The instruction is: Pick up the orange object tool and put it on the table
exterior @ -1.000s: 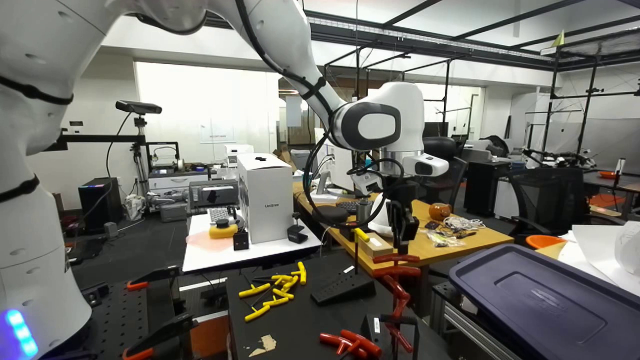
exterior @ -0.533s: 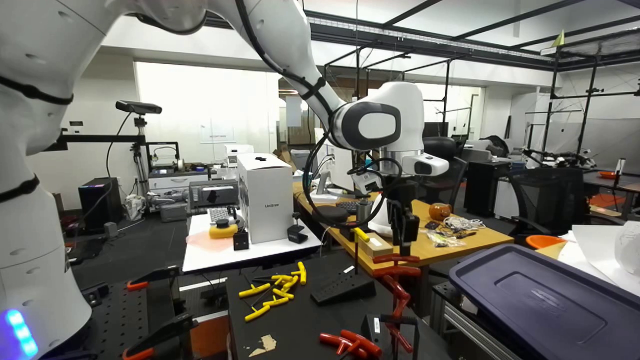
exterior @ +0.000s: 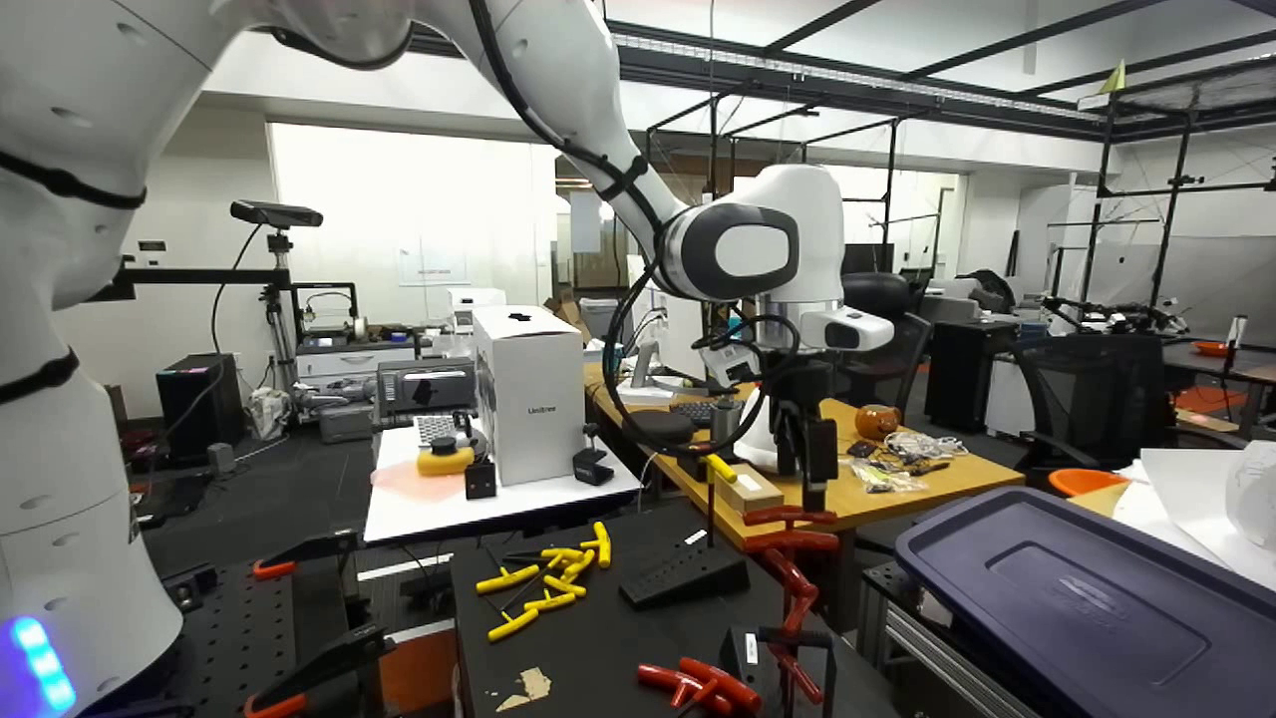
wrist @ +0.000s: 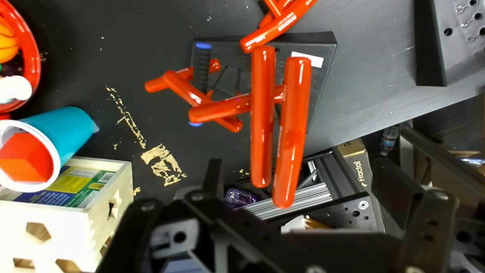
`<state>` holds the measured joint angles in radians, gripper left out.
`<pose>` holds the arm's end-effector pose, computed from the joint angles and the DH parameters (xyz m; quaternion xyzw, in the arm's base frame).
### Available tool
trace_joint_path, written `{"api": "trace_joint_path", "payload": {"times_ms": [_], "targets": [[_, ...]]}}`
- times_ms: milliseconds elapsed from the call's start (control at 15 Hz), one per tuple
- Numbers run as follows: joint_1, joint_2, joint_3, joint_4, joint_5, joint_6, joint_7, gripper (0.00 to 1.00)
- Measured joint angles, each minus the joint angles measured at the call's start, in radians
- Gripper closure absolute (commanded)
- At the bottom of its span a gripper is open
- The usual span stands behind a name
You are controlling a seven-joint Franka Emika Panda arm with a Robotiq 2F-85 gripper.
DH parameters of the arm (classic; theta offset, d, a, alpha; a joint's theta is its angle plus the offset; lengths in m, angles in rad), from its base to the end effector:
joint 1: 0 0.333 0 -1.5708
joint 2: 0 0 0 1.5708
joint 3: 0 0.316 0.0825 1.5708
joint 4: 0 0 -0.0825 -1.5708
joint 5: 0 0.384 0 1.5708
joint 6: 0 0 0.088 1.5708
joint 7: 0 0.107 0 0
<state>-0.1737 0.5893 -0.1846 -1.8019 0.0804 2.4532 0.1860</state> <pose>0.6231 -0.2230 0.2297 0.9587 -0.2811 0.0346 0.0269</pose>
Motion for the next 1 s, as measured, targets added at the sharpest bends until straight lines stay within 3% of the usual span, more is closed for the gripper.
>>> {"api": "trace_joint_path", "payload": {"times_ms": [533, 600, 667, 1000], "targets": [[0.0, 0.01, 0.0, 0.004, 0.0, -0.01, 0.0, 0.0], [0.0, 0.011, 0.0, 0.005, 0.0, -0.013, 0.0, 0.25], [0.0, 0.012, 0.0, 0.006, 0.0, -0.015, 0.0, 0.26], [0.0, 0.017, 0.0, 0.015, 0.0, -0.038, 0.0, 0.64]]}}
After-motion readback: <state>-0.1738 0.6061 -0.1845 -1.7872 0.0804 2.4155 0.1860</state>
